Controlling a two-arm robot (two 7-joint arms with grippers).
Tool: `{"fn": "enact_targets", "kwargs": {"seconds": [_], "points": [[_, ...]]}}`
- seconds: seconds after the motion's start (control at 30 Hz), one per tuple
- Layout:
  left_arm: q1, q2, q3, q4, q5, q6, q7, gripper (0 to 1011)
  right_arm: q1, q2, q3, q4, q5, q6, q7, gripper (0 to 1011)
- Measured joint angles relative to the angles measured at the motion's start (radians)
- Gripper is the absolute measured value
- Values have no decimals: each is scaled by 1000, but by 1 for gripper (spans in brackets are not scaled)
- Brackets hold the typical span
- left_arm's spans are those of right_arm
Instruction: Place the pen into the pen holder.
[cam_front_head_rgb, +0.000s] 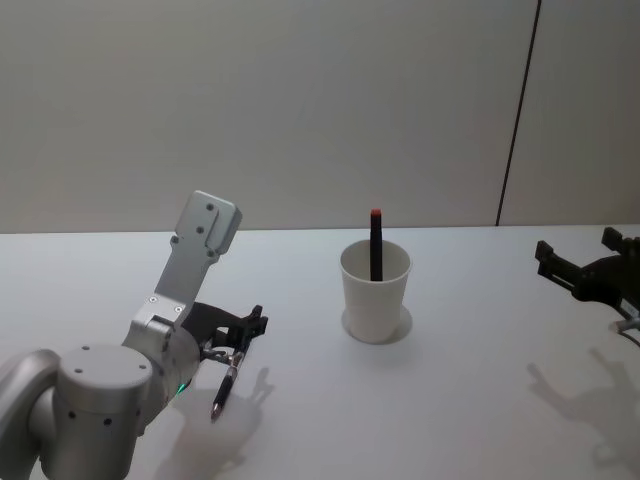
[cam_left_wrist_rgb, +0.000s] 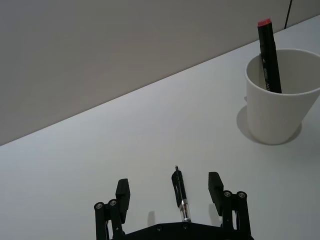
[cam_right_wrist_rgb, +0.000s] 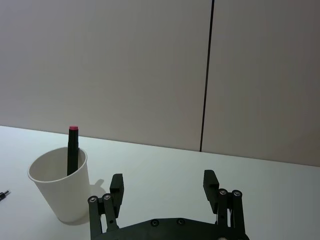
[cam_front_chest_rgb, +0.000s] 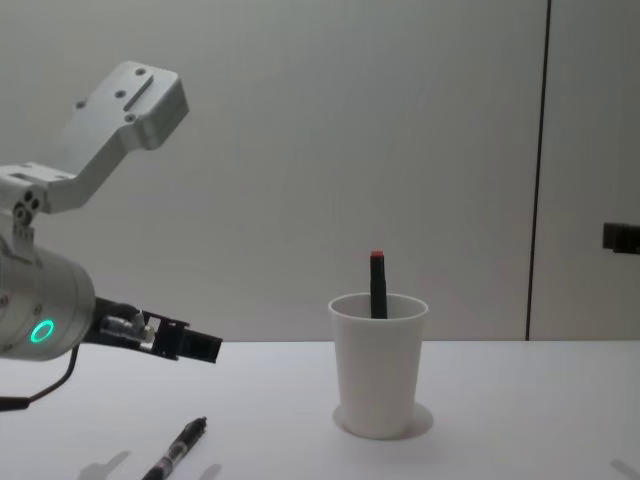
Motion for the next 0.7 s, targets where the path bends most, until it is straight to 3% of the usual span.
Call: {"fn": "enact_targets", "kwargs": {"seconds": [0.33,0.7], "points": [[5,-24,-25,0,-73,60,37,1000,0,0,0,0,0,0,0,1002],[11,-45,-41,16,-114,90,59,1000,0,0,0,0,0,0,0,1002]]}}
